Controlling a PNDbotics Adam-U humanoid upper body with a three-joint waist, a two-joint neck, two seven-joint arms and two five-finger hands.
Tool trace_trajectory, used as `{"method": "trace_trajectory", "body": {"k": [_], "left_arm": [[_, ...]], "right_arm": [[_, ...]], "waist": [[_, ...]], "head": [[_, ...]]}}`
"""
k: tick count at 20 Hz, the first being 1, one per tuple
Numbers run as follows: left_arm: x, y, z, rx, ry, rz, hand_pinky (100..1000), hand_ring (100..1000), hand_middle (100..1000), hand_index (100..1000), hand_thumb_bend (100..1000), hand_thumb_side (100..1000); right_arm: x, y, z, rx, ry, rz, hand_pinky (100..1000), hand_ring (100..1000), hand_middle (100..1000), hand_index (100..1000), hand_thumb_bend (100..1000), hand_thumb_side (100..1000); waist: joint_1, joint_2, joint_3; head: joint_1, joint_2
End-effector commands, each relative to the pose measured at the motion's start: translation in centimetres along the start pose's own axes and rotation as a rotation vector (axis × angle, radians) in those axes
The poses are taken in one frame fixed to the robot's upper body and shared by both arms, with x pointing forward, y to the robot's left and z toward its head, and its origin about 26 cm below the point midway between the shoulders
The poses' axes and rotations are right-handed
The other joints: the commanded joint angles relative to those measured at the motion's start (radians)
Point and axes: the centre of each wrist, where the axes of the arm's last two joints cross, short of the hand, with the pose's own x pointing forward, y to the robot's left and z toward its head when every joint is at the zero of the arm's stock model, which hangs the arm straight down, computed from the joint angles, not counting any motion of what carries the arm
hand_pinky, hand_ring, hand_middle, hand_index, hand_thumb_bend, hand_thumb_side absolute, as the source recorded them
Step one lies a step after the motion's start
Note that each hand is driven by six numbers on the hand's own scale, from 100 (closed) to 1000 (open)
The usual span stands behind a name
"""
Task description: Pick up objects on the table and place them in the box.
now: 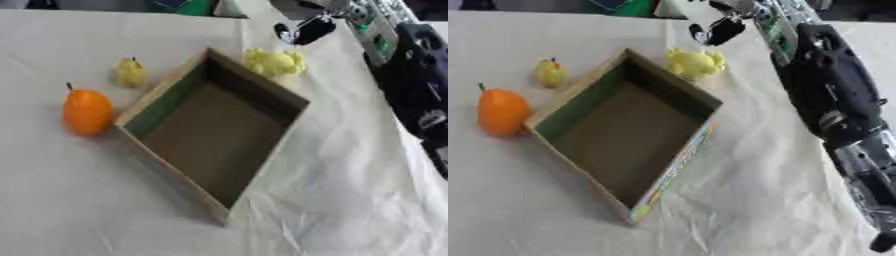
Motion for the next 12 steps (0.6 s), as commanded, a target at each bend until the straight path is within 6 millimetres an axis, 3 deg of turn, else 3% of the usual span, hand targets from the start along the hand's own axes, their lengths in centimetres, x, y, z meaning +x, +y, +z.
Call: {"method": "trace_trajectory", "body": {"k": [1, 4, 12], "left_arm": [[0.6, -0.1, -0.5, -0.017, -0.030, 0.007, 480, 599, 600, 773, 104, 1000], [0.6, -0.2, -0.5, -0.018, -0.030, 0.008, 480, 599, 600, 773, 104, 1000], [0.6, -0.2, -0.5, -0.021, -0.030, 0.010, 481, 599, 600, 773, 102, 1000]], "right_arm": [[-1.3, -1.5, 1.0, 0.043, 0.036, 0.045, 787, 862, 884, 1000, 100, 521], [-1.6, -1.5, 1.1, 0.078, 0.052, 0.075, 781, 865, 897, 1000, 100, 588], [-2.3, 0.2, 1.0, 0.136, 0.090, 0.152, 775, 867, 900, 1000, 100, 661]], "waist": [[0.003, -0.013, -0.001], [0.003, -0.012, 0.000], [0.003, -0.005, 0.004]], "head": [[0.005, -0.014], [0.006, -0.016], [0.007, -0.021]]}}
